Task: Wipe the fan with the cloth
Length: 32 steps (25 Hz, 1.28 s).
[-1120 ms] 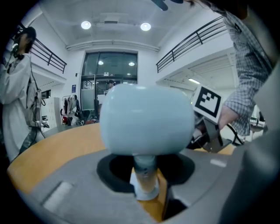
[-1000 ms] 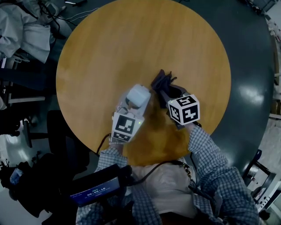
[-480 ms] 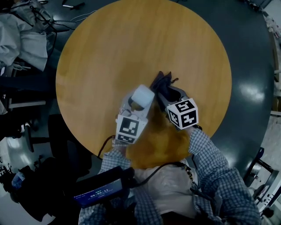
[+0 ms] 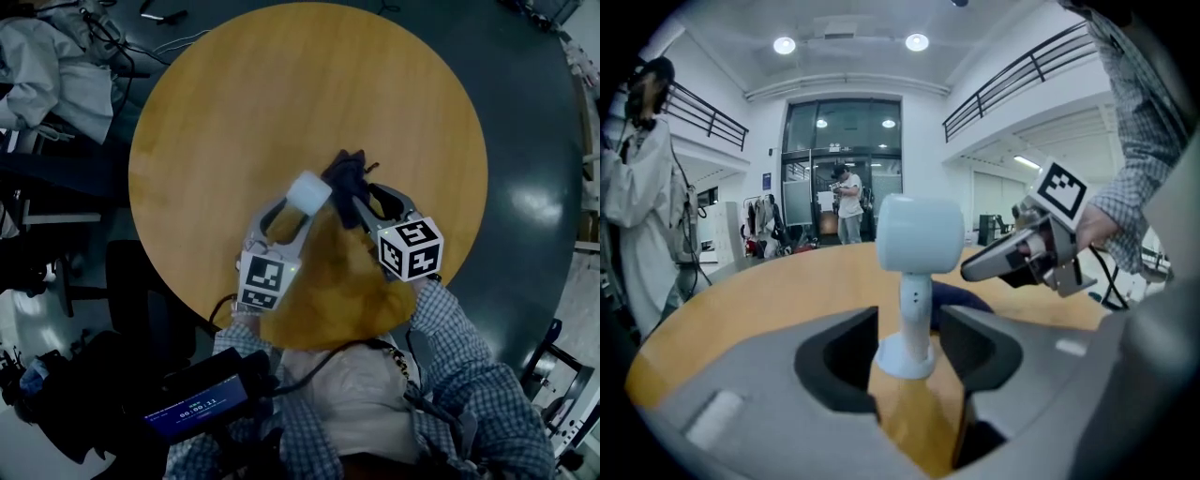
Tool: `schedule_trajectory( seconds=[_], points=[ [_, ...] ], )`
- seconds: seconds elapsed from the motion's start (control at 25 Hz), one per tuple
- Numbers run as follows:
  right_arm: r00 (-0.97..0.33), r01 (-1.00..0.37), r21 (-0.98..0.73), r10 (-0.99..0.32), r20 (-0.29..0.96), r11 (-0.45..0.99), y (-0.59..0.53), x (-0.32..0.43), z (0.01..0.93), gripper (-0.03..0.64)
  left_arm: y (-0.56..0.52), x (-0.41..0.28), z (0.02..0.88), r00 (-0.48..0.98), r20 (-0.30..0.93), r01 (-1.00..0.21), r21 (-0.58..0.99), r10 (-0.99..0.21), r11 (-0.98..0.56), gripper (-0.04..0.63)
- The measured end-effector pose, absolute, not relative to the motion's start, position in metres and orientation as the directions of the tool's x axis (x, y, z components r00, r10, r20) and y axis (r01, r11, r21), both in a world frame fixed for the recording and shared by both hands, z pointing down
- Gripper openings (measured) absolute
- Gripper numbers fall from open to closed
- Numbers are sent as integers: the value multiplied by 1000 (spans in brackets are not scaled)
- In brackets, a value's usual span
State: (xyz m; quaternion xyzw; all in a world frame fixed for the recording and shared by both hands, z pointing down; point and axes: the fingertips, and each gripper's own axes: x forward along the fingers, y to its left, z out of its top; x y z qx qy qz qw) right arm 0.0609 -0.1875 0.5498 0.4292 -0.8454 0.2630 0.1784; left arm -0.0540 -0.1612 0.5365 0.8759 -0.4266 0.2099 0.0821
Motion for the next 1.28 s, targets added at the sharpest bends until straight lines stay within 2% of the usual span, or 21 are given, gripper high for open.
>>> schedule_trajectory(
  seconds=[0.12,0.28,0.52,0.6,0.92,1.28],
  points=[
    [-547,-834,-255,-674,497,489,-183,64,530,91,-154,-67,523,533,419,-805,-15,-735,-593,187],
    [-532,-845,-236,-716,452,479,-174,60,506,51,-147,-73,499,528,363,-832,36,-768,-554,164],
    [-543,-839,-232,-732,412,492,-152,57,480,5,-131,-79,463,498,286,-861,54,-819,-505,64],
    [-556,-829,-220,-718,419,514,-146,56,482,3,-130,-82,454,480,271,-871,38,-834,-489,4],
    [-582,-813,-297,-711,394,501,-132,62,481,3,-119,-89,436,455,264,-884,20,-851,-467,0],
    [-607,-794,-245,-704,369,556,-128,52,465,3,-108,-85,443,484,278,-866,16,-830,-500,0]
  ],
)
